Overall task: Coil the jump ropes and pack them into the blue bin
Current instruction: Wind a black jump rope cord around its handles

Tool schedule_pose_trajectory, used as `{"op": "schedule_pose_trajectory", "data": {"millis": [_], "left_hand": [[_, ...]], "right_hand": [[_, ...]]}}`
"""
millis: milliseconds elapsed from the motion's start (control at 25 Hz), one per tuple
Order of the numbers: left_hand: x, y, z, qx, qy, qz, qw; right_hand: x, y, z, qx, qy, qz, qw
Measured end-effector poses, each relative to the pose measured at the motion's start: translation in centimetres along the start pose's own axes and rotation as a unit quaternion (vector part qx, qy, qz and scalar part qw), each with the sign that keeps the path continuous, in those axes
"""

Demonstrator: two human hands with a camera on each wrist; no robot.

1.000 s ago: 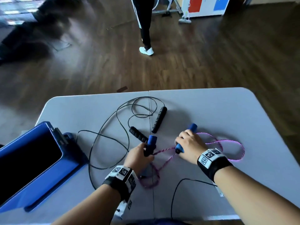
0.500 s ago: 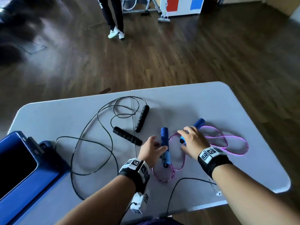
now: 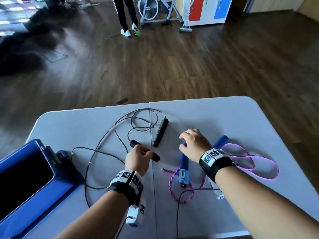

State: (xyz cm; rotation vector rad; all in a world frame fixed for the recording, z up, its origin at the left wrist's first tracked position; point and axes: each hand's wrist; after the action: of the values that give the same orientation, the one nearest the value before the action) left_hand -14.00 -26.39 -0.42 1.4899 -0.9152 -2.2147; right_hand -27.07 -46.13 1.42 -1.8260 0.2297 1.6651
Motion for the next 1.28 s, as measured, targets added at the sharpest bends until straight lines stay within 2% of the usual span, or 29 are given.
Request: {"op": "schedule_pose_trajectory", "data": {"millis": [80, 160, 240, 320, 440, 600, 800, 920, 1000, 1120, 1280], "left_hand": [[-0.7, -0.9, -1.9, -0.045, -0.067, -0.070, 0.994], [-1.3, -1.4, -3.2, -0.087, -0.114, -0.083, 0.986], [-1.5, -1.7, -4.3, -0.118, -0.118, -0.050, 0.985], [-1.5, -1.8, -5.3, -0.115, -0.118, -0.051, 0.985], [-1.0, -2.1, -6.1, -0.086, -0.119, -0.081, 0.986], [-1.6, -1.9, -6.4, -0.106, -0.123, 0.014, 0.987], [-2.8, -0.7, -6.5, -0.104, -0.102, 0.203, 0.968], [-3.0, 0.1, -6.1, -0.098, -0.119, 0.269, 0.951], [-3.2, 0.6, -5.4, -0.069, -0.123, 0.264, 0.954], [-3.5, 1.3, -3.7, -0.030, -0.120, 0.262, 0.957], [-3.8, 2.7, -1.1, 0.014, -0.077, 0.226, 0.971]], "right_hand": [[0.3, -2.5, -2.4, 0.015, -0.032, -0.017, 0.999], [1.2, -4.5, -4.7, 0.071, -0.073, -0.034, 0.994], [2.5, -5.7, -6.5, 0.142, -0.106, -0.048, 0.983], [3.9, -6.6, -7.8, 0.199, -0.109, -0.060, 0.972], [5.6, -7.2, -8.7, 0.239, -0.092, -0.080, 0.963], [5.7, -8.3, -8.3, 0.284, -0.102, -0.161, 0.940], [3.8, -10.2, -4.5, 0.284, -0.066, -0.230, 0.928], [3.3, -11.5, -1.8, 0.288, -0.039, -0.346, 0.892], [2.9, -12.1, -0.5, 0.281, -0.020, -0.404, 0.870], [2.2, -12.8, 1.1, 0.255, -0.003, -0.438, 0.862], [1.3, -12.7, 2.9, 0.248, -0.011, -0.480, 0.842]]}}
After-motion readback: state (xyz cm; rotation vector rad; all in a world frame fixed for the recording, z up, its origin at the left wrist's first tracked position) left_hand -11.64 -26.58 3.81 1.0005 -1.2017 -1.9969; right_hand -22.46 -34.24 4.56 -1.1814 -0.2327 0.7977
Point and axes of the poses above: each hand's wrist, its own z-axis away from the middle knuckle, its own x-axis out of the palm, y = z × x, and after that the axes turned 8 degrees about y, right-handed
